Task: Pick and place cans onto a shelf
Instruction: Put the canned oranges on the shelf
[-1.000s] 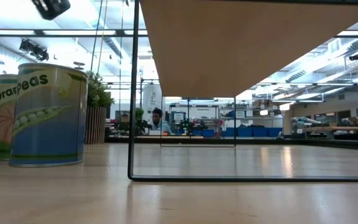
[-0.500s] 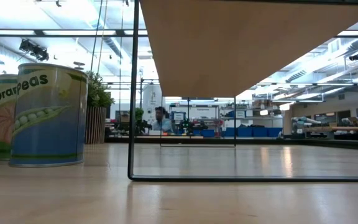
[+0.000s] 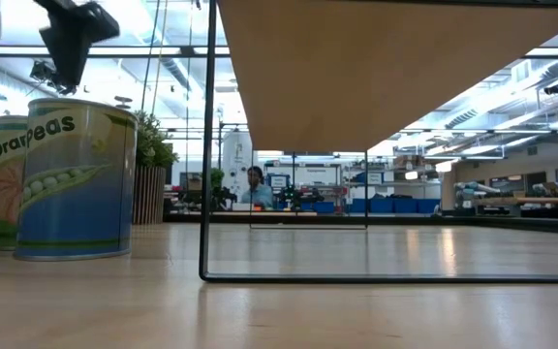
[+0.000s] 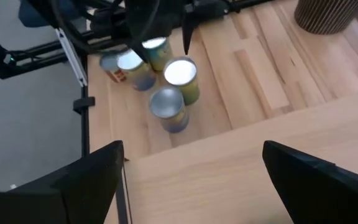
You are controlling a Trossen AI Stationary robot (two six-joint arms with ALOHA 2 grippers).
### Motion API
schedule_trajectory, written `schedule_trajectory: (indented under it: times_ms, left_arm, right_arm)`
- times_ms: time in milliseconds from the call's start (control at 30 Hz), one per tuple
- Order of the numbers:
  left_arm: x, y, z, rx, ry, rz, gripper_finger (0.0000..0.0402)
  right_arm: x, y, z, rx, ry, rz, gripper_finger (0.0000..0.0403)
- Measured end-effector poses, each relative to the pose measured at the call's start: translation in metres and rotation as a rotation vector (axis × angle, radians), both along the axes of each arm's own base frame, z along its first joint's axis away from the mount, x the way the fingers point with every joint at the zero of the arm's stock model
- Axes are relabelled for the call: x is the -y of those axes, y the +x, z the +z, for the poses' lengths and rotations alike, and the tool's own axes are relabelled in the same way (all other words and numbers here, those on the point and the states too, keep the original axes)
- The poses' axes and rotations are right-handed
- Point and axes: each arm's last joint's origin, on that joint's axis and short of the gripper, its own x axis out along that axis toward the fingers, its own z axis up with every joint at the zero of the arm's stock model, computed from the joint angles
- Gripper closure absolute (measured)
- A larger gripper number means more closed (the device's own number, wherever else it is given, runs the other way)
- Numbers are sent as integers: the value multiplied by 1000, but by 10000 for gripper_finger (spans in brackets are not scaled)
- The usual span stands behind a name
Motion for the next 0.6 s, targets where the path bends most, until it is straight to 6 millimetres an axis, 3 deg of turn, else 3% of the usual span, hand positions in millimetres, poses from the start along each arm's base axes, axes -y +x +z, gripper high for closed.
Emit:
schedule_trajectory:
  times_ms: [167, 600]
  left_arm:
    - [-2, 11, -16, -94, 32, -50, 8]
    - [-19, 14, -49, -167, 6, -50, 5]
  right_arm:
    - [-2, -2, -1, -15, -1, 6, 12]
    - [-10, -6, -3, -40, -6, 43, 12]
